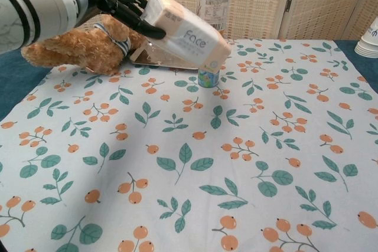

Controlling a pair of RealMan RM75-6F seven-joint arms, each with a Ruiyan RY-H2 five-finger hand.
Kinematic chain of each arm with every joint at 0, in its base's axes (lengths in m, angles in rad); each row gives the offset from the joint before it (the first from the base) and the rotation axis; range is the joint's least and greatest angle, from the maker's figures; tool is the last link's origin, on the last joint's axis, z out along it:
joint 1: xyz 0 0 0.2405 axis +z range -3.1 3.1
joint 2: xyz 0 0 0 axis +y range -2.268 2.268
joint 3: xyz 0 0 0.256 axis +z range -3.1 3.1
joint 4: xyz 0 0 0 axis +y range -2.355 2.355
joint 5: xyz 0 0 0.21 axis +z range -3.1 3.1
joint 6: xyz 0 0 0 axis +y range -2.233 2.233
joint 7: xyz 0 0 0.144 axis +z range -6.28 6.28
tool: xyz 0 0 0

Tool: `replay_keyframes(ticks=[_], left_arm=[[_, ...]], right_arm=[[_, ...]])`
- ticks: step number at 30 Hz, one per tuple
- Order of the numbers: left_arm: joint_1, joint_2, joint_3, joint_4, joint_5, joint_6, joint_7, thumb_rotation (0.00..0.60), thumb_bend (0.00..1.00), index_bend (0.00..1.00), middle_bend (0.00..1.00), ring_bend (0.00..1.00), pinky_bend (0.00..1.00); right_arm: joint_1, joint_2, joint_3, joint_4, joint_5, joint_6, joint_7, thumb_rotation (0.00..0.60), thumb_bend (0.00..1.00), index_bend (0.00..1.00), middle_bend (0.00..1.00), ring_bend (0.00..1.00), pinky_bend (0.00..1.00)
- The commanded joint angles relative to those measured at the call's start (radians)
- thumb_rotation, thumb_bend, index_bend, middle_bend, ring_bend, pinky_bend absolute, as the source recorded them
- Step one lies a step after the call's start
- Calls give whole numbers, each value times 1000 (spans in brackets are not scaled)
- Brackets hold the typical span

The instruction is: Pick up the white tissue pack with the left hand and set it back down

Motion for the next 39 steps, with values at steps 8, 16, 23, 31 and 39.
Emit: replay_keyframes(ticks=[8, 16, 23, 31, 39], left_arm=[[218, -74, 141, 353, 478, -76, -566, 600, 147, 413, 542, 276, 294], [251, -158, 144, 492, 523, -36, -689, 600, 150, 411, 533, 277, 312], [268, -185, 187, 579, 601, -23, -741, 600, 152, 411, 528, 277, 311], [288, -203, 241, 668, 654, -39, -789, 600, 153, 411, 528, 277, 309], [291, -219, 256, 731, 666, -69, -818, 600, 152, 411, 528, 277, 328]], right_arm=[[10, -28, -13, 5, 13, -3, -44, 600, 122, 114, 1, 0, 0], [16, -40, -15, 8, 28, 4, -63, 600, 122, 114, 2, 0, 0], [21, -47, -17, 10, 36, 8, -76, 600, 122, 114, 1, 0, 0], [22, -51, -19, 10, 39, 16, -84, 600, 122, 114, 2, 0, 0], [27, -63, -22, 14, 47, 19, -99, 600, 122, 114, 1, 0, 0]])
